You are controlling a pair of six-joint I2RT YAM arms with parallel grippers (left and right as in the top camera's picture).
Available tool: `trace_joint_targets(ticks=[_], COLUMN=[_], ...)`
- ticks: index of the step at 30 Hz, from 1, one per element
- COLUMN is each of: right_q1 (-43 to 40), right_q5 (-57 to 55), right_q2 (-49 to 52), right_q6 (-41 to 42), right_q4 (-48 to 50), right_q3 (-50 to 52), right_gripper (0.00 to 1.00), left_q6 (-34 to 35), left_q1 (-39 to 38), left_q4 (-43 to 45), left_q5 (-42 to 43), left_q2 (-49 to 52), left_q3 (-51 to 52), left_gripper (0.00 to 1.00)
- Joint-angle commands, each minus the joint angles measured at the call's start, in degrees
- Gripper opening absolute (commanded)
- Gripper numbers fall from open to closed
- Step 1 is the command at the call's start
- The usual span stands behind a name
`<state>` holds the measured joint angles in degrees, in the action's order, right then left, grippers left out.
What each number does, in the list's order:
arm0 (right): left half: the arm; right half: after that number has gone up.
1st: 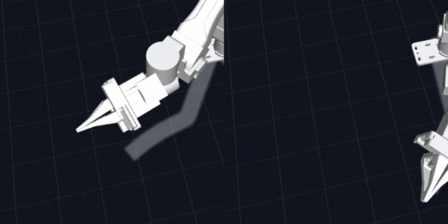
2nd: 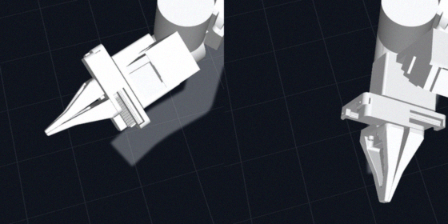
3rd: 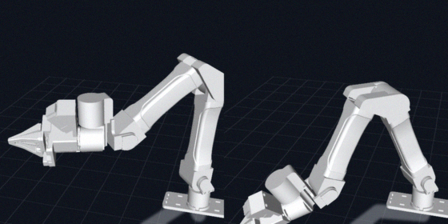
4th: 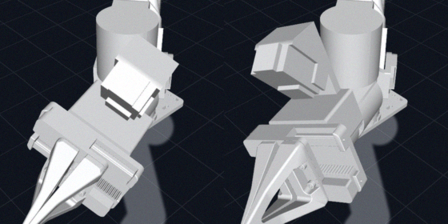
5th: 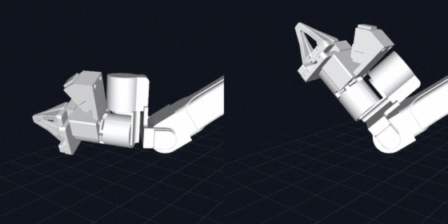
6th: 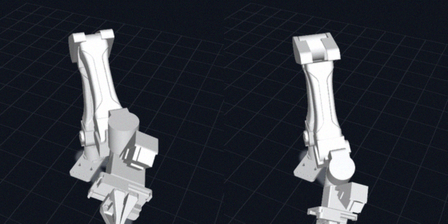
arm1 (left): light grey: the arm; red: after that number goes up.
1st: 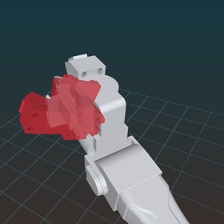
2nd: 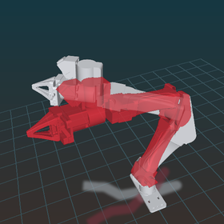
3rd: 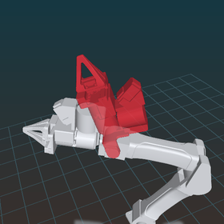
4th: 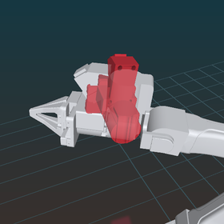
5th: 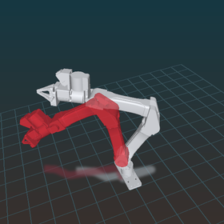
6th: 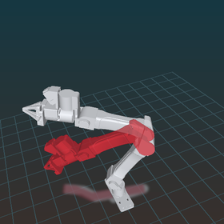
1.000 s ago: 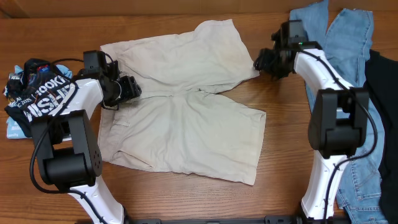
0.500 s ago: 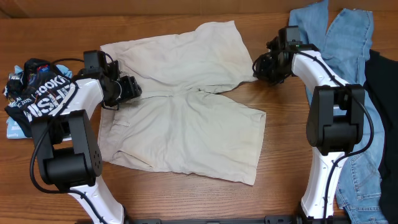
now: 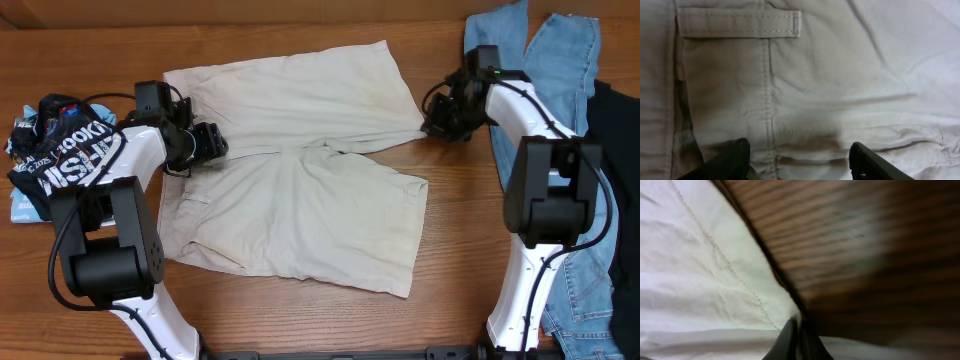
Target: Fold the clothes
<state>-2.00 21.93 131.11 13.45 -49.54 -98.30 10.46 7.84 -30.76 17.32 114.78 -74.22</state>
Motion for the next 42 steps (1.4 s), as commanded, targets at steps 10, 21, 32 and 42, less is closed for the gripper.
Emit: trace_joint_targets(ticks=[10,21,32,42], right_q1=[-4.1,-4.2,-3.5,-3.3], right_q5=[-8.4,-8.4,-12.5,-15.3], right_q2=[1.1,-12.5,-35.3,-52.4], right_q6=[-1.3,-1.6,-0.9,2.9], right_q4=[-8.5,-7.4,-20.2,-29.1], right_q3=[0.1,-0.1,0.0,4.3], right_gripper=[0.04,0.26,0.44,0.44], left_q6=[-1.6,-7.2,1.9,4.3], left_q1=[-0.5,-0.5,-0.5,-0.5], left_q4=[-2.9,-11.4,-36.7,-42.8], left_q5=[-2.3,-1.8,-9.7,-12.0], left_q2=[2.3,-2.2,-20.1,-35.9], left_q3=[1.7,-5.4,-12.1,-3.4], left_gripper=[0.58,0.85,1.00,0.98])
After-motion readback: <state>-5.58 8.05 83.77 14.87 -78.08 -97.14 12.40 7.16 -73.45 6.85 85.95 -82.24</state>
